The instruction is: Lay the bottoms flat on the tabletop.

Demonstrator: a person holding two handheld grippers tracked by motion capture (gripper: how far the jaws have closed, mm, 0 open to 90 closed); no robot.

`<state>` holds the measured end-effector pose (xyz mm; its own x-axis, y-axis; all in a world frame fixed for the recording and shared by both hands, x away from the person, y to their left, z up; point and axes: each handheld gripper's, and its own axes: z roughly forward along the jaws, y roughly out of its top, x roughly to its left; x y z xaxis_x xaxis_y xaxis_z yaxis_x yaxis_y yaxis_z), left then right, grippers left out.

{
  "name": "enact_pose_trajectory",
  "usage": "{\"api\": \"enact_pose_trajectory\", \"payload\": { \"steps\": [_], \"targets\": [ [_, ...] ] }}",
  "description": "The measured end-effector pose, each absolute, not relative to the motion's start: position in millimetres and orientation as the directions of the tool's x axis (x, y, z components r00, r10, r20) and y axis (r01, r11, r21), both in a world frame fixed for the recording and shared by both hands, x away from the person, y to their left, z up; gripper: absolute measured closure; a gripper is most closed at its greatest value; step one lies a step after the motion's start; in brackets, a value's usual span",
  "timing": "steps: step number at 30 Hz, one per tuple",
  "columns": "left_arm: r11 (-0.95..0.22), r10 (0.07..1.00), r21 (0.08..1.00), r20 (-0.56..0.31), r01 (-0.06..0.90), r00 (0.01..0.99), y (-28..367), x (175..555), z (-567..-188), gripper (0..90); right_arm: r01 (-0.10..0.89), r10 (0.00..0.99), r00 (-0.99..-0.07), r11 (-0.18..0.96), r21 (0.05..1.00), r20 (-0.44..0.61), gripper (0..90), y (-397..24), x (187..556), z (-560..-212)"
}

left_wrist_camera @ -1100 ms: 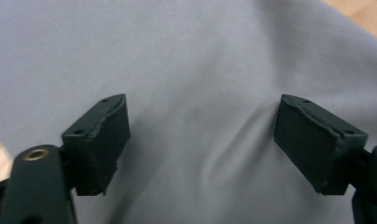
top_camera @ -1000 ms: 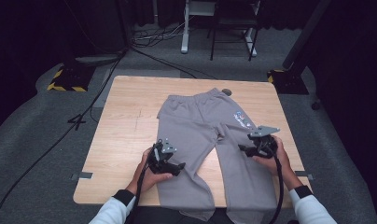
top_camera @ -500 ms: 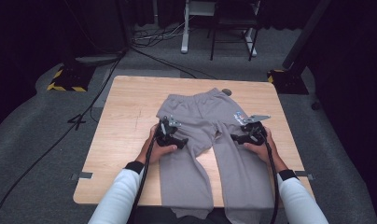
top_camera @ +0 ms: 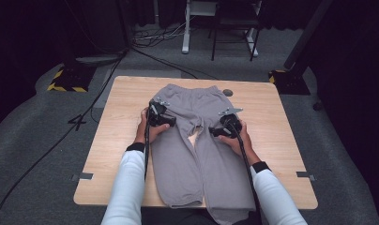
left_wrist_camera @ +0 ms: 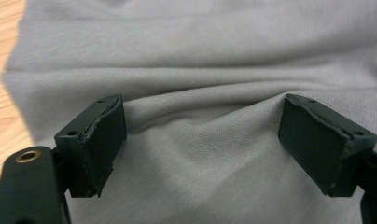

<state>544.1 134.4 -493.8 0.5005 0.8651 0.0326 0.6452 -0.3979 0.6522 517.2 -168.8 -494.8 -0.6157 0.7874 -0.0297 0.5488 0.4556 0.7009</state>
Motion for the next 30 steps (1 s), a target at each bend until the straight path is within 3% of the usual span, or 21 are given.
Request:
{"api": "enact_pose_trajectory", "payload": {
  "steps": [2, 5, 11, 17, 30],
  "targets": [
    [-0.422, 0.833, 0.664, 0.015, 0.617, 0.554, 133, 534, -488, 23.2, 0.542, 0.773, -0.633, 0.479, 0.69, -0.04, 32.3, -172, 514, -492],
    [-0.488, 0.73, 0.703, 0.003, 0.517, 0.683, 124, 509, -479, 24.5, 0.536, 0.767, -0.641, 0.461, 0.707, -0.015, 32.9, -189, 510, -485],
    [-0.53, 0.612, 0.73, -0.023, 0.431, 0.791, 107, 450, -484, 24.6, 0.527, 0.756, -0.654, 0.481, 0.7, -0.027, 32.3, -219, 499, -486],
    [-0.596, 0.565, 0.708, 0.033, 0.38, 0.824, 106, 396, -499, 25.5, 0.463, 0.671, -0.74, 0.554, 0.692, -0.043, 31.1, -223, 456, -486],
    [-0.643, 0.458, 0.685, -0.015, 0.343, 0.889, 145, 328, -499, 27.6, 0.409, 0.547, -0.837, 0.641, 0.65, -0.014, 29.6, -236, 377, -490]
  ]
}}
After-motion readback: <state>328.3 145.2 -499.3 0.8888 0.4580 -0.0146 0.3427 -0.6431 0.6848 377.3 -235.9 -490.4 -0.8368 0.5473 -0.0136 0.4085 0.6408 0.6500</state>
